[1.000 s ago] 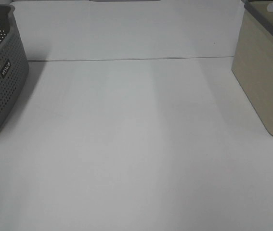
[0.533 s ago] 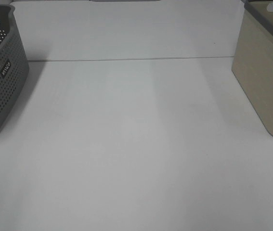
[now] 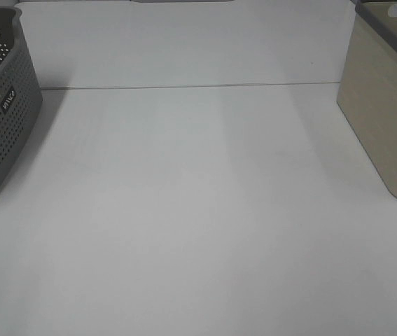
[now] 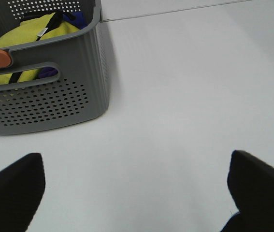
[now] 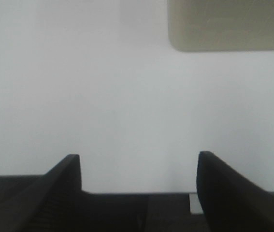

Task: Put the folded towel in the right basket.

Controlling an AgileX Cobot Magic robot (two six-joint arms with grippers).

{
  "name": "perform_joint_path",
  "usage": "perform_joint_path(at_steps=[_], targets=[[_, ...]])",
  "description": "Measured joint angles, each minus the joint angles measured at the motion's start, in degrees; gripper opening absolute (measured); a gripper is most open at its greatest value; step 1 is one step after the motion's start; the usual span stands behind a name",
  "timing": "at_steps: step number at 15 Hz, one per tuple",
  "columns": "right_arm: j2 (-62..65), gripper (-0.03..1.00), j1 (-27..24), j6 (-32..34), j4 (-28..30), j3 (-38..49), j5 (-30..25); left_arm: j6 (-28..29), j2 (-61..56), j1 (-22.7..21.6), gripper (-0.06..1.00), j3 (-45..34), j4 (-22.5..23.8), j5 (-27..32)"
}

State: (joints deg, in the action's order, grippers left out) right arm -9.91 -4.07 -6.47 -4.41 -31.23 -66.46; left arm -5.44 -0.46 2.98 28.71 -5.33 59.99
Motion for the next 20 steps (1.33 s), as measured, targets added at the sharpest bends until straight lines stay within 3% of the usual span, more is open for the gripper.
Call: perform_joint_path(at_steps=[4,20], targets=[[6.5,0.65,0.0,0.0,1.1,1.3,3.1,0.0,0.0,0.0,0.98,0.0,0.0,0.0],[10.3,0.65,0.0,1.4,1.3,2.3,5.0,0.0,0.0,0.0,0.98,0.0,0.0,0.0]])
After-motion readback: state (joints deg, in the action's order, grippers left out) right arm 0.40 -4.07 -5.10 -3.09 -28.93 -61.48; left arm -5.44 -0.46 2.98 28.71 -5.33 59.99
